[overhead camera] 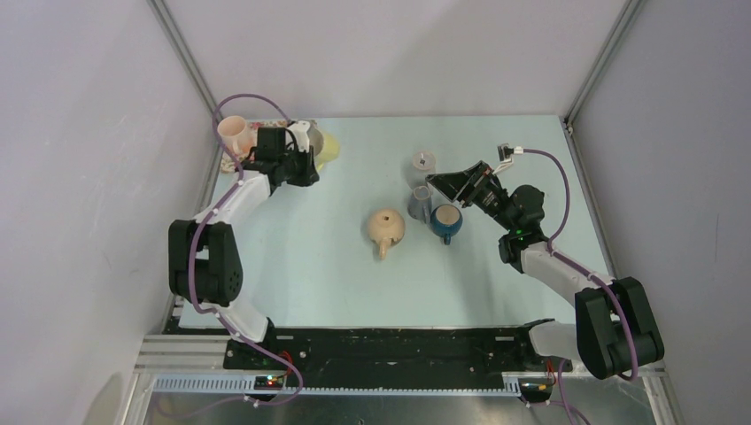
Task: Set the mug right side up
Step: Place the cup on the tray.
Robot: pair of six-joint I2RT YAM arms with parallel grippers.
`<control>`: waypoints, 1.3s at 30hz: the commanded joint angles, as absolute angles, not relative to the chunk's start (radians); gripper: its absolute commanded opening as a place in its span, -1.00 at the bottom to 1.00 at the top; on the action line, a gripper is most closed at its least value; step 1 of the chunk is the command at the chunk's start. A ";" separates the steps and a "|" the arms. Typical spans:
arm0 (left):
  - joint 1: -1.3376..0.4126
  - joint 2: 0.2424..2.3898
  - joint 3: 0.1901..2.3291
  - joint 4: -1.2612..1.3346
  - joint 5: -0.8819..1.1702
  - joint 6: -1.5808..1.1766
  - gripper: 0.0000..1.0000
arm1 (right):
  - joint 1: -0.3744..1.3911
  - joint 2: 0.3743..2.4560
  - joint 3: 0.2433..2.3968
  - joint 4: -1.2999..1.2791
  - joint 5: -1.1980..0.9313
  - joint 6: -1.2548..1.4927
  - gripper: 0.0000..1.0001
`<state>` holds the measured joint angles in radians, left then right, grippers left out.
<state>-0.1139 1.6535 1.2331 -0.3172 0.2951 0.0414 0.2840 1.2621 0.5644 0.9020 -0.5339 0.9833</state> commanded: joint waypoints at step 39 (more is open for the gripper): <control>-0.126 1.624 1.301 -0.218 0.313 0.034 -0.99 | 0.274 1.261 0.589 0.926 -0.518 0.956 0.99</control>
<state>-0.1196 1.6562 1.2331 -0.3172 0.2947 0.0341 0.2790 1.2625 0.5644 0.8955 -0.5304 0.9676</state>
